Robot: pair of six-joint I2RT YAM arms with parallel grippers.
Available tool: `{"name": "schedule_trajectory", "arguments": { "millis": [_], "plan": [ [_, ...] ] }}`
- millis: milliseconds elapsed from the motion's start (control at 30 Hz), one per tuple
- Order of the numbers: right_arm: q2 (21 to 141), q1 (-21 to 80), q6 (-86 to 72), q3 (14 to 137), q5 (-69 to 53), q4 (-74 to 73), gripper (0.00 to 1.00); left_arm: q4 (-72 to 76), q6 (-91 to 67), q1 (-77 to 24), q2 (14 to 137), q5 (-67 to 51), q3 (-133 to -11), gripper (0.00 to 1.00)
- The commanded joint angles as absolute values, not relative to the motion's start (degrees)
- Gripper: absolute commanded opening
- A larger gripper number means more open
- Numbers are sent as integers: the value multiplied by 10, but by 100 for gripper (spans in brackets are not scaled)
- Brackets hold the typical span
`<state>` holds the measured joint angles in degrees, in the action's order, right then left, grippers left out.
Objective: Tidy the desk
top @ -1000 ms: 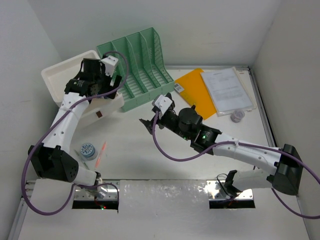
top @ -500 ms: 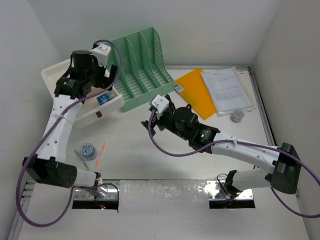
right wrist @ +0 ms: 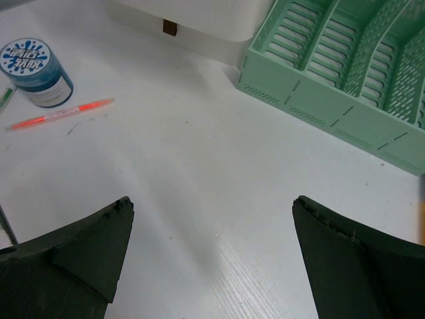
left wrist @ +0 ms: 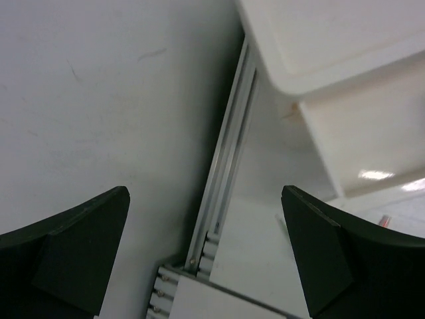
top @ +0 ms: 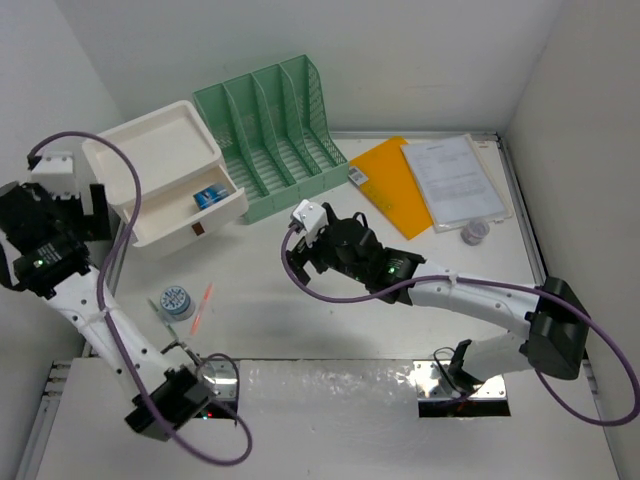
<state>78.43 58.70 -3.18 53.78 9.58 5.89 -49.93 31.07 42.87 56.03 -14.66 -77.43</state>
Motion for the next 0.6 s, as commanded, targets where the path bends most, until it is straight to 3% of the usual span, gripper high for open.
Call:
{"name": "schedule_trajectory", "arguments": {
  "millis": [0,200,333,567],
  "plan": [
    [787,587,-49,540,84,82,99,-581,406,531,584,-319,-764,96],
    [792,587,-43,533,78,72,99,-755,616,540,546,-381,-678,90],
    [802,587,-35,541,83,68,99,-755,685,529,513,-346,-611,94],
    [840,587,-20,573,98,43,99,-755,751,465,579,-327,-535,95]
  ]
}}
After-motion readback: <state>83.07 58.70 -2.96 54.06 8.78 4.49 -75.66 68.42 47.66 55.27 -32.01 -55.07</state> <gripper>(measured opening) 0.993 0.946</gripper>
